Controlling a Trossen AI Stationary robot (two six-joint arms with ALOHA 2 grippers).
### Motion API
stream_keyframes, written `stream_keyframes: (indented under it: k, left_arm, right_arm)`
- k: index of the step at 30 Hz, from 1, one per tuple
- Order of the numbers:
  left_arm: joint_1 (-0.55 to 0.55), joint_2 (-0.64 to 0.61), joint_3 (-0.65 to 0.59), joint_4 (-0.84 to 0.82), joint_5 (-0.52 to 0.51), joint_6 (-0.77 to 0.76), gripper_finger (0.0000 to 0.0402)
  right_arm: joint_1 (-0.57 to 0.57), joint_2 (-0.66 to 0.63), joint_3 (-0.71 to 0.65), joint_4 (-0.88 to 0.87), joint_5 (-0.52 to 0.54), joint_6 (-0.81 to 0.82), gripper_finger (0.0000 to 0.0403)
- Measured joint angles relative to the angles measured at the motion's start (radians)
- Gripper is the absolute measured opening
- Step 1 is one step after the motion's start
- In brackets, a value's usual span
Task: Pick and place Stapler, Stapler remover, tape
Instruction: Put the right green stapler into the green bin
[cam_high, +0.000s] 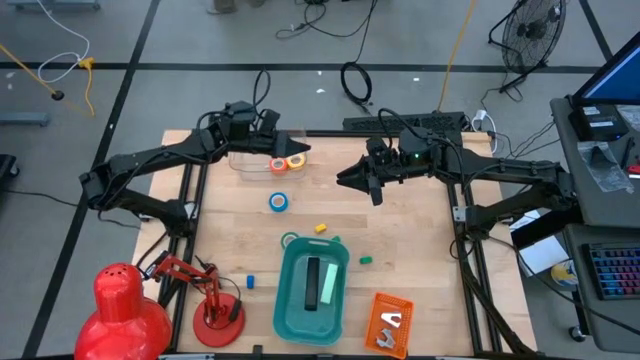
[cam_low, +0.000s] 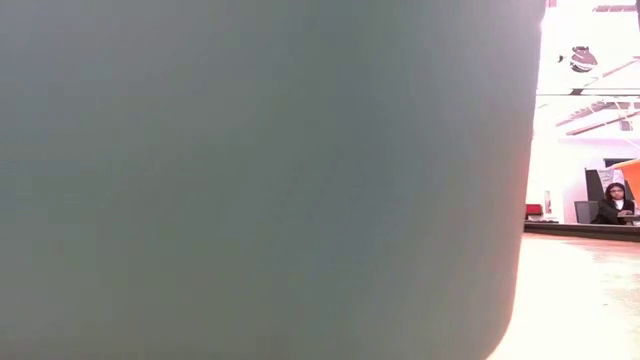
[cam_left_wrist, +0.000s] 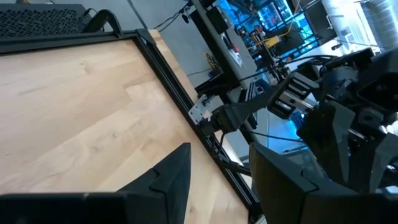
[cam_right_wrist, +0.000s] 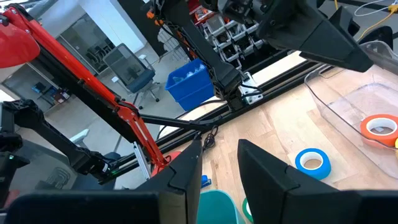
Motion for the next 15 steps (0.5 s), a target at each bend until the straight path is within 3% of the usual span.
stream_keyframes:
  k: [15]
  left_arm:
    - [-0.091,0.000,0.000,0.000,0.091,0.060,0.0163]
  right_arm:
    - [0.000,0.000,0.000,-0.002,-0.007,-0.003,0.0095]
